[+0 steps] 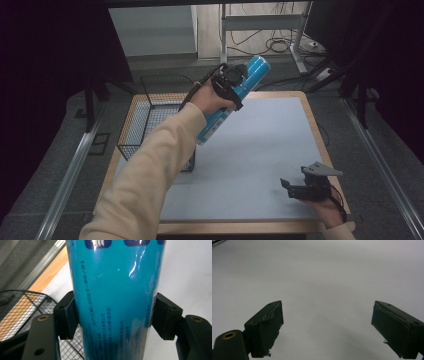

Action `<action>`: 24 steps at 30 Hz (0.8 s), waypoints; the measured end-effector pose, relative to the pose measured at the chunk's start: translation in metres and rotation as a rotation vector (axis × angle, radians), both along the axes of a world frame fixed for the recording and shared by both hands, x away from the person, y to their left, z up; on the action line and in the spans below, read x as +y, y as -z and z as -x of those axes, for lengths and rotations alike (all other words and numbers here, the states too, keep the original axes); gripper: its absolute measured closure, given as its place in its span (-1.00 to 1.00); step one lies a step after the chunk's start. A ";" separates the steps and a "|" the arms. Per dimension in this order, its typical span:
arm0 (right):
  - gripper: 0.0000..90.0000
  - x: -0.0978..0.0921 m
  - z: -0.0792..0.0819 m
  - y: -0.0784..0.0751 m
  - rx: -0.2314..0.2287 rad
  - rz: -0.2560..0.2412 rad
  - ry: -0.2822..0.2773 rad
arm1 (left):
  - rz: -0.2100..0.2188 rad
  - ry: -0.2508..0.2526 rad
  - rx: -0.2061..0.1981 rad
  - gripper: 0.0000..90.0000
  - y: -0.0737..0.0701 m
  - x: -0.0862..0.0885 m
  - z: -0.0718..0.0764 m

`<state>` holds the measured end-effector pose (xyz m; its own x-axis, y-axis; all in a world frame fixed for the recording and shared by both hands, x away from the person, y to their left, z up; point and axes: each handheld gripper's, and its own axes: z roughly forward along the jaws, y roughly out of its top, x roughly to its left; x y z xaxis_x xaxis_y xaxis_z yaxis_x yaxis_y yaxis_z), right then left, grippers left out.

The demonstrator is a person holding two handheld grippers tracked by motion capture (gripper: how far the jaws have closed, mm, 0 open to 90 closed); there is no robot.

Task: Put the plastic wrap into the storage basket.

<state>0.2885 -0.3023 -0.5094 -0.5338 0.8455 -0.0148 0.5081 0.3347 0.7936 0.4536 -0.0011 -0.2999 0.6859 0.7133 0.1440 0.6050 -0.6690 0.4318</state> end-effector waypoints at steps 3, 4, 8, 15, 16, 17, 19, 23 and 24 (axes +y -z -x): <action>-0.77 0.001 0.000 0.000 0.002 0.000 -0.001 | -0.006 -0.014 -0.004 -0.30 0.000 0.006 -0.001; -0.77 0.001 0.000 0.000 0.004 0.001 -0.002 | -0.010 -0.014 0.004 -0.30 0.000 0.009 -0.002; -0.77 0.001 0.000 0.001 0.003 0.006 -0.002 | -0.008 -0.033 0.005 -0.30 0.002 0.020 -0.006; -0.77 0.002 0.000 0.002 -0.001 0.006 -0.003 | -0.007 -0.083 0.003 -0.30 0.004 0.045 -0.011; -0.77 0.002 0.000 0.002 -0.001 0.006 -0.003 | -0.007 -0.083 0.003 -0.30 0.004 0.045 -0.011; -0.77 0.003 0.000 0.002 0.001 0.005 -0.003 | -0.012 -0.094 0.006 -0.30 0.006 0.050 -0.012; -0.77 0.003 0.000 0.002 0.001 0.006 -0.004 | -0.015 -0.100 0.004 -0.30 0.007 0.053 -0.012; -0.77 0.003 0.000 0.002 0.000 0.006 -0.003 | -0.012 -0.124 0.009 -0.30 0.008 0.063 -0.014; -0.77 0.003 0.000 0.001 0.001 0.005 -0.003 | -0.017 -0.126 0.008 -0.30 0.009 0.066 -0.014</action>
